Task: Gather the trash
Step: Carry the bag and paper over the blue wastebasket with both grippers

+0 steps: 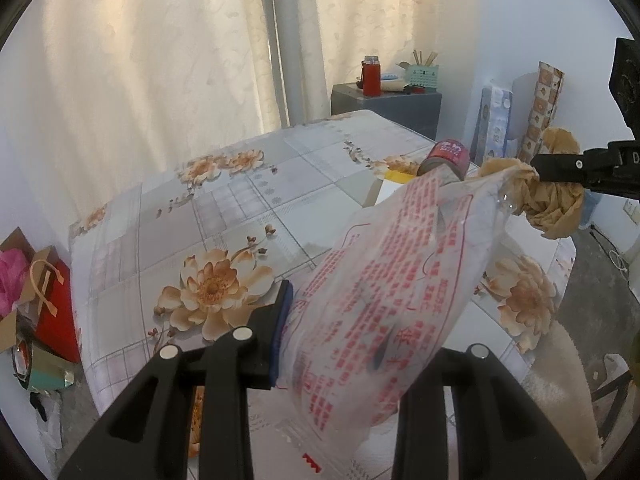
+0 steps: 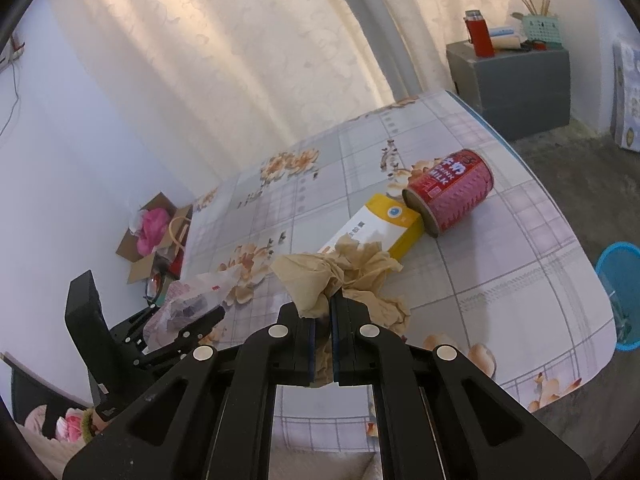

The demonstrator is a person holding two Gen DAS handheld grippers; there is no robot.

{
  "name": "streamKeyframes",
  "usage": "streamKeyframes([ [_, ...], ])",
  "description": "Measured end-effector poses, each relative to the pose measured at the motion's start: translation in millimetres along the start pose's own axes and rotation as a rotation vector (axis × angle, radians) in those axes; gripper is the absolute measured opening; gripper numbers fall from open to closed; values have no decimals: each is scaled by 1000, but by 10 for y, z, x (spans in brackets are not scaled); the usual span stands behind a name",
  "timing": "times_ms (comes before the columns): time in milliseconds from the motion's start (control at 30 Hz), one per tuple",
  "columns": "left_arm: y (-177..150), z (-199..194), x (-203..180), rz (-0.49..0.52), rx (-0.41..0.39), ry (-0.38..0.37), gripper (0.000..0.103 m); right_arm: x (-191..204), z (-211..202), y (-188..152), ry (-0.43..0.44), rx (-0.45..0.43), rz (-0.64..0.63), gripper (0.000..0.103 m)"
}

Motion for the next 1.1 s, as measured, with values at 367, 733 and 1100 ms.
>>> streamKeyframes([
  [367,68,-32,-182,55,-19,13,31,-130,-110,-50,3,-20,20,4],
  [733,135,-19,-476,122,-28,5,31,-359,-288,-133,-2,-46,52,4],
  [1100,401,66,-1037,200,-20,-135,31,-723,-619,-228,-63,-87,100,4],
])
Point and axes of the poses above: each gripper's, at about its wrist camera, not at the fingertips, and z roughly the way its jaws point, x to its left, y to its top, the point moved 7 cm from there along z, roughly the way its jaws point, and after that the axes turned 8 degrees about -z, right-handed, at the moved point
